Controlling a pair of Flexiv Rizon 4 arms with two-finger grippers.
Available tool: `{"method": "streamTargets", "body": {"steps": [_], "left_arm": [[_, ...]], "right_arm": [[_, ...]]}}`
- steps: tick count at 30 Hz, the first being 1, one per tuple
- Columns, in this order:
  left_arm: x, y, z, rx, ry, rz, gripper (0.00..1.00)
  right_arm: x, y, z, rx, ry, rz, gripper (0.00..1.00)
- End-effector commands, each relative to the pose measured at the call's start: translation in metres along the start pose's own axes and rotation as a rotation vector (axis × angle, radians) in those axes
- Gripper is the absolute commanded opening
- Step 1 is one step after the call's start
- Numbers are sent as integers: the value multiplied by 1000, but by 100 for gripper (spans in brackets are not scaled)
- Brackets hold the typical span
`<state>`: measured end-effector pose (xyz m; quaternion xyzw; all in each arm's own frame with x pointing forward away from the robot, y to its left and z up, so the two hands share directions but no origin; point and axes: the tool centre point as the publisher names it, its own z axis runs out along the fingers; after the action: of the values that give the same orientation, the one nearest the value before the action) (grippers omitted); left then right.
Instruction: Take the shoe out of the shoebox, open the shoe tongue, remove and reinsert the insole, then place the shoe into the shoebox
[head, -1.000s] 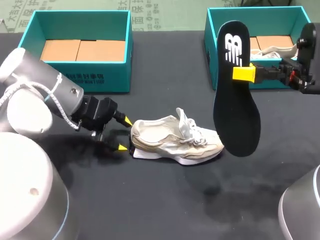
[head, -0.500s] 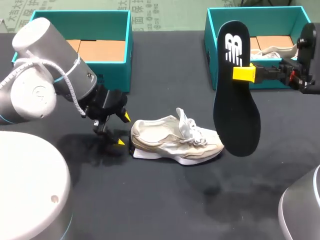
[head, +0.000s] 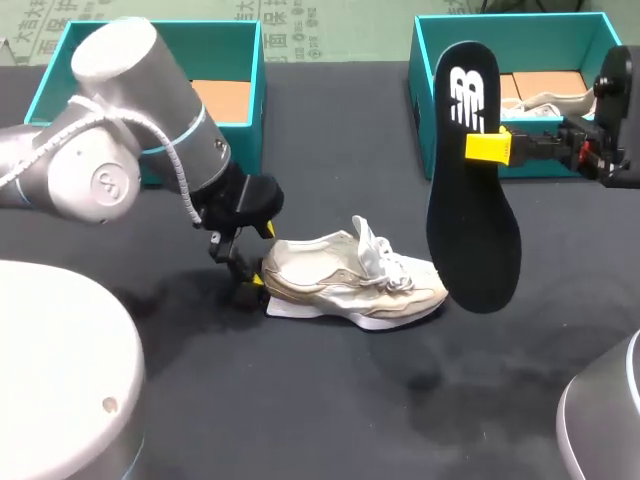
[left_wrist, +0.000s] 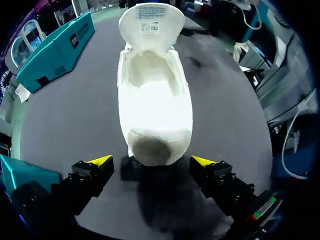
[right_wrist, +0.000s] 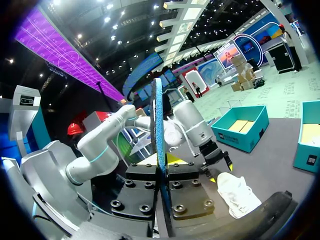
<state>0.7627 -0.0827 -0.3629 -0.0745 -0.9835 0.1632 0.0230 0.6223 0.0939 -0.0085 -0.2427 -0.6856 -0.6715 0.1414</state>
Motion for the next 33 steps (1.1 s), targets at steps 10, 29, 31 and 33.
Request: {"method": "streamTargets", "body": {"steps": [10,29,31,33], "left_arm": [[-8,-14,-3,-217,6,23,100],[1,-35,0,-222,33,33,100],[-2,-41,-5,-219,37,35,100],[-5,-47,-10,-221,39,34,100]], "right_arm": [[9,-8,-5,-11,-21,1,0],[9,-8,-5,-11,-21,1,0],[9,-8,-5,-11,-21,1,0],[9,-8,-5,-11,-21,1,0]]}}
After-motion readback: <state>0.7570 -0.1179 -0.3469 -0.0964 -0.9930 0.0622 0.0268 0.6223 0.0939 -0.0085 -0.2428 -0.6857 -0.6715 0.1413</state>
